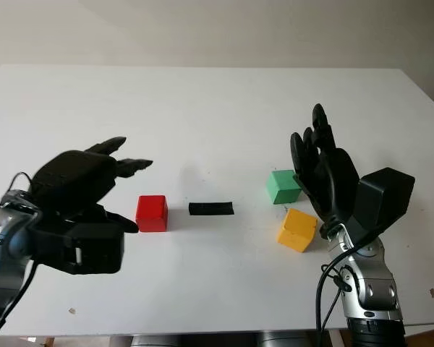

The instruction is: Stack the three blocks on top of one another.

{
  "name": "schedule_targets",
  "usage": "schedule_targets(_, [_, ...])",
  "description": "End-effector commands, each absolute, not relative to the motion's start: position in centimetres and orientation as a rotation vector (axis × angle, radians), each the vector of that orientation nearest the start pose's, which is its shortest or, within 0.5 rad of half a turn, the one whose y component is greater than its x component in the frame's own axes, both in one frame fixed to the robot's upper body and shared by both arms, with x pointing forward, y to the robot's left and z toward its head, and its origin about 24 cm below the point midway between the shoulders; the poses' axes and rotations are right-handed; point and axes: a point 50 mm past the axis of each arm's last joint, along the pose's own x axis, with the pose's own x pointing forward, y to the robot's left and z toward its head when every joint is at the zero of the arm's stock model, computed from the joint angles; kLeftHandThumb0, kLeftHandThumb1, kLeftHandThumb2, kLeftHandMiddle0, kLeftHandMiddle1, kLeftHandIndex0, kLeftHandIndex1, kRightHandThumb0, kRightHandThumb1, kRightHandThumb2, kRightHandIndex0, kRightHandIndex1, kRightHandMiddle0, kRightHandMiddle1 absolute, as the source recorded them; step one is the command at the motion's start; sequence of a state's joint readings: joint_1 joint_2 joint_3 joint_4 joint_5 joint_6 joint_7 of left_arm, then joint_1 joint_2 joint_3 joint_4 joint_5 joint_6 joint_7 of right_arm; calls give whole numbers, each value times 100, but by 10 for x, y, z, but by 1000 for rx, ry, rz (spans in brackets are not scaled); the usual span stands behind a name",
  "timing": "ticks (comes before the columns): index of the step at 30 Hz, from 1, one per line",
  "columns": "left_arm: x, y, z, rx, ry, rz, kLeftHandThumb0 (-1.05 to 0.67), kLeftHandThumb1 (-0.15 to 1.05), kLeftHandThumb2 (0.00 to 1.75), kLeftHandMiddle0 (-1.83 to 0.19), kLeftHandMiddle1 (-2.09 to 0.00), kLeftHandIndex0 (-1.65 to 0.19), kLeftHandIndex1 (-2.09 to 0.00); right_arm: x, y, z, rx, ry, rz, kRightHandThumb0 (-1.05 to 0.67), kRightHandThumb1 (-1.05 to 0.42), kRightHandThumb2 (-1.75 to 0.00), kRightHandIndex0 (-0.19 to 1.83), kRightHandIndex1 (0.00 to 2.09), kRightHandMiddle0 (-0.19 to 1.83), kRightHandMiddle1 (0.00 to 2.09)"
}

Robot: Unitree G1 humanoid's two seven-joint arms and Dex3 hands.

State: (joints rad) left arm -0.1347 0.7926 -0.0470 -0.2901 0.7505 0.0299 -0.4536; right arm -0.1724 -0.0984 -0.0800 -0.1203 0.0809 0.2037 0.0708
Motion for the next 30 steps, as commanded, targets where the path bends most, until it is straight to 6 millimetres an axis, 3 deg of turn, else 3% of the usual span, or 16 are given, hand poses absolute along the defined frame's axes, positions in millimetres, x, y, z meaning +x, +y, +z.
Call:
schedule_targets(1, [266, 219, 154, 1585, -95, -313, -83, 90, 6, 1, -4, -34, -4, 281, -171, 101, -24, -116, 41, -65, -105, -50, -19, 2, -17, 5])
schedule_targets(13, [266, 215, 142, 1557, -104, -343, -79, 90, 5, -7, -7, -52, -17, 283, -171, 102, -18, -114, 43, -66, -105, -49, -19, 1, -17, 5])
schedule_targets(14, [266, 215, 142, 1554, -104, -345, -79, 90, 5, -8, -7, -47, -34, 283, -172, 102, -21, -113, 42, -66, -105, -49, -19, 1, -17, 5])
schedule_targets(16, [266, 215, 142, 1557, -100, -348, -78, 90, 5, -11, -6, -23, -85, 284, -172, 102, -25, -115, 42, -66, -105, -50, -19, 2, -17, 6])
schedule_targets(18, [266, 214, 143, 1561, -99, -352, -75, 90, 5, -13, -6, -16, -109, 284, -172, 102, -23, -120, 46, -66, -105, -50, -19, 2, -17, 5])
schedule_targets(22, [266, 214, 143, 1561, -104, -352, -70, 90, 5, -19, -8, -17, -122, 286, -173, 102, -29, -127, 48, -65, -105, -50, -19, 2, -17, 5])
schedule_targets(30, [265, 215, 142, 1548, -151, -345, -38, 97, 6, -30, -9, -24, -145, 287, -172, 104, -36, -130, 47, -65, -105, -50, -19, 3, -16, 6])
